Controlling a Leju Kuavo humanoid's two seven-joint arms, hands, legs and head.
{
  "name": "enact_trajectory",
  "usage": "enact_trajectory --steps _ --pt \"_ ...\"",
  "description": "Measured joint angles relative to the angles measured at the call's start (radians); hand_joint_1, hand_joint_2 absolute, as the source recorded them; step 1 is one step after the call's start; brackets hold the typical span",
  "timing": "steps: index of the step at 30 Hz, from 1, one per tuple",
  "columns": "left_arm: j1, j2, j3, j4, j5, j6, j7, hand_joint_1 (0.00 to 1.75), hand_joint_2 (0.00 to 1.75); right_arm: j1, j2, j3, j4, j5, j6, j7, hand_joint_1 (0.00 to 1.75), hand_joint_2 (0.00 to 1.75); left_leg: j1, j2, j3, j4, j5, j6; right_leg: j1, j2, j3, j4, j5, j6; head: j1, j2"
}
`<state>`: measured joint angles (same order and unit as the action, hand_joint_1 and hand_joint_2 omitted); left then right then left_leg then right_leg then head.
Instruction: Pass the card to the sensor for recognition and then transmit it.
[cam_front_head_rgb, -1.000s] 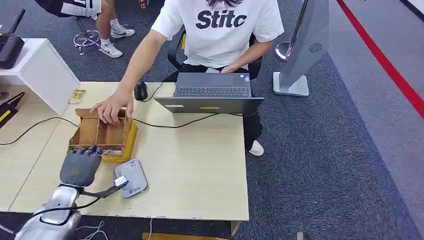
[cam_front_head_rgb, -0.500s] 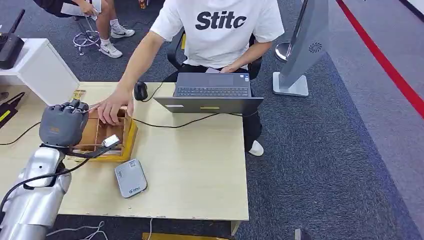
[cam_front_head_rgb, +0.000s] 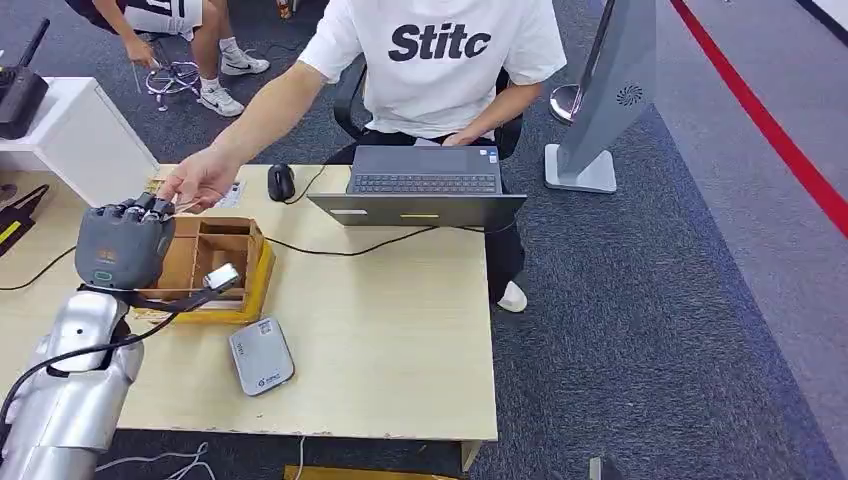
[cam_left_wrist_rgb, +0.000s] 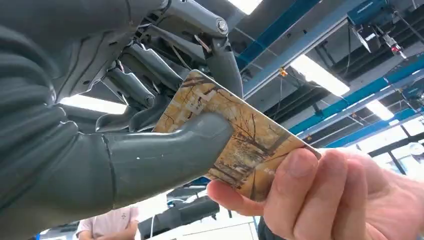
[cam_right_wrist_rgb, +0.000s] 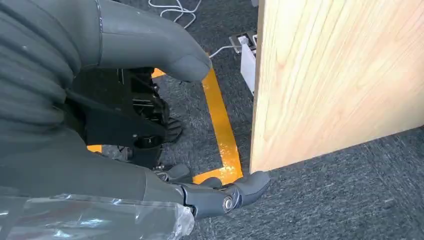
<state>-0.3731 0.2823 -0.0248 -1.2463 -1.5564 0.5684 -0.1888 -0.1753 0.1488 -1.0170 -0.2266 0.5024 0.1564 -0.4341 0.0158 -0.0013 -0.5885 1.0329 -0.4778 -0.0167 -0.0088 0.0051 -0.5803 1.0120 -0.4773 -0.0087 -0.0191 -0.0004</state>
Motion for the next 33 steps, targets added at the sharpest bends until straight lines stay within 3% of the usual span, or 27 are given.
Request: enact_trajectory --steps 9,10,11,14,16,33 --pt "-0.086 -0.03 0.008 -0.024 -0.003 -0.069 -0.004 1.75 1.75 -0.011 0.009 0.011 0.0 0.031 -0.003 0.01 0.0 1.75 0.0 0.0 0.0 0.0 0.0 0.0 0.0 0.0 -0.001 0.0 0.0 0.0 0.0 0.0" --pt "-0.095 -0.033 0.007 -0.024 -0.003 -0.073 0.012 0.58 1.75 -0.013 0.01 0.014 0.0 0.033 -0.003 0.011 0.0 1.75 0.0 0.0 0.0 0.0 0.0 0.0 0.0 0.001 -0.001 0.0 0.0 0.0 0.0 0.0" --pt "-0.104 -0.036 0.006 -0.022 -0.003 -0.076 0.026 0.0 1.75 -0.014 0.011 0.018 0.0 0.035 -0.003 0.011 0.0 1.75 0.0 0.0 0.0 0.0 0.0 0.0 0.0 0.001 -0.001 0.0 0.0 0.0 0.0 0.0" --pt "-0.154 -0.041 -0.021 0.026 -0.004 -0.072 0.107 0.0 1.75 -0.019 0.014 0.025 0.0 0.042 -0.003 0.013 0.0 1.75 0.0 0.0 -0.001 0.0 0.0 0.0 0.0 0.0 -0.001 0.0 0.0 0.0 0.0 0.0" --pt "-0.178 -0.041 -0.039 0.061 -0.004 -0.055 0.126 0.0 1.75 -0.023 0.017 0.027 0.0 0.043 -0.003 0.014 0.0 1.75 0.0 0.0 0.0 0.0 0.0 0.0 0.0 0.0 -0.001 0.0 0.0 0.0 0.0 0.0" --pt "-0.2 -0.039 -0.067 0.115 -0.004 -0.046 0.118 0.0 1.75 -0.023 0.017 0.027 0.0 0.042 -0.006 0.013 0.0 1.75 0.0 0.0 -0.001 0.0 0.0 0.0 0.0 0.001 -0.001 0.0 0.0 0.0 0.0 0.0"
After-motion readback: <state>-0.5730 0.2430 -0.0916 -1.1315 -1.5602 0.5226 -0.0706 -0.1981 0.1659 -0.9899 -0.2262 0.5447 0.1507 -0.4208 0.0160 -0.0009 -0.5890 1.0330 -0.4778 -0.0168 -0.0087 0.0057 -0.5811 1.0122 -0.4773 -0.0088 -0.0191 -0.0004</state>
